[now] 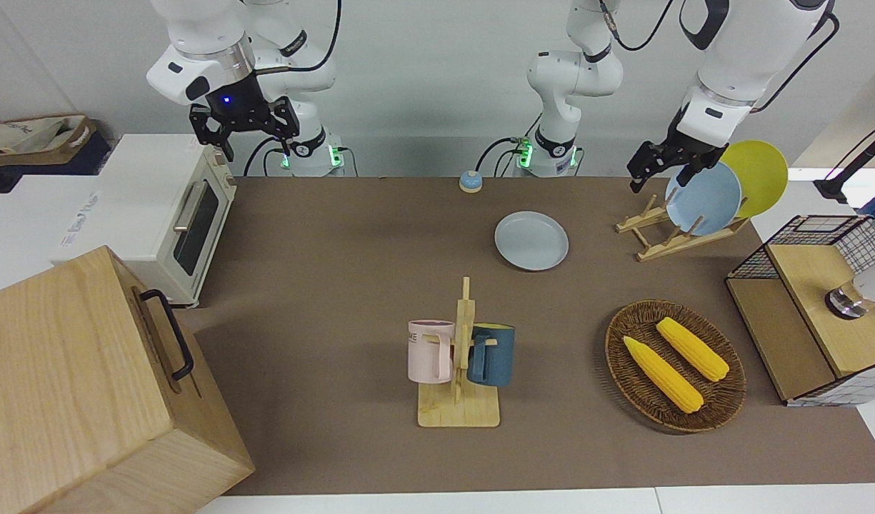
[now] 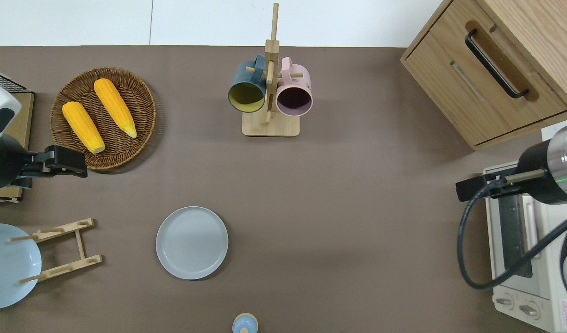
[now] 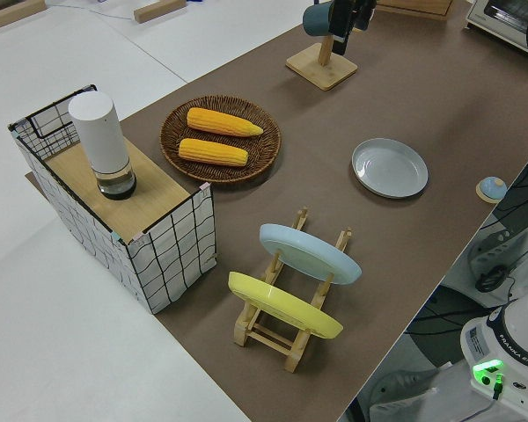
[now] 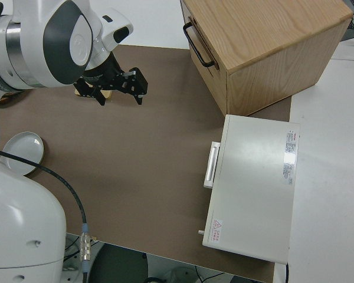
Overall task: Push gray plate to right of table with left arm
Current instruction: 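Move the left gripper forward and inward toward the gray plate, then lower the left gripper against the near edge of the gray plate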
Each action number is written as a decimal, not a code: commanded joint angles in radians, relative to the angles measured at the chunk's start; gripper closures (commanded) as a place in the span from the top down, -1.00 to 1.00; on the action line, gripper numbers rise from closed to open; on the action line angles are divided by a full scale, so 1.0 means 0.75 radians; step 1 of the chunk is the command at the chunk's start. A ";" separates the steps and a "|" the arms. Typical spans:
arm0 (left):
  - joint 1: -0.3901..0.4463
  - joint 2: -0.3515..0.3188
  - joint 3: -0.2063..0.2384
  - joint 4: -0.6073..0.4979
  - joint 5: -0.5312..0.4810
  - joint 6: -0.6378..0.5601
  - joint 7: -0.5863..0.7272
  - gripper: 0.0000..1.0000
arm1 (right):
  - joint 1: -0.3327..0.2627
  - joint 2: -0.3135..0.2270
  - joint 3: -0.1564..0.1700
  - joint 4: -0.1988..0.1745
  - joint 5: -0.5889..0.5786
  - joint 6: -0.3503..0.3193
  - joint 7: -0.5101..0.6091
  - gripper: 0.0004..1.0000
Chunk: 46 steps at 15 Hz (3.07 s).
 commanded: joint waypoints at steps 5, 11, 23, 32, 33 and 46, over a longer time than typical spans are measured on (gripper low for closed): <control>-0.003 -0.017 0.008 0.004 0.020 -0.028 0.001 1.00 | -0.026 -0.004 0.021 0.012 0.006 -0.021 0.017 0.97; -0.005 -0.015 0.008 -0.002 0.020 -0.028 -0.001 1.00 | -0.026 -0.004 0.021 0.012 0.006 -0.021 0.017 0.97; 0.021 -0.203 0.002 -0.403 0.020 0.113 0.005 1.00 | -0.026 -0.004 0.021 0.012 0.006 -0.021 0.017 0.97; 0.021 -0.279 0.002 -0.742 0.030 0.357 0.003 0.99 | -0.026 -0.004 0.023 0.012 0.008 -0.021 0.017 0.97; 0.019 -0.279 -0.002 -0.775 0.030 0.387 0.001 1.00 | -0.026 -0.004 0.021 0.012 0.008 -0.021 0.017 0.97; 0.005 -0.283 -0.176 -1.270 0.015 0.952 -0.239 0.99 | -0.026 -0.004 0.023 0.012 0.008 -0.021 0.017 0.97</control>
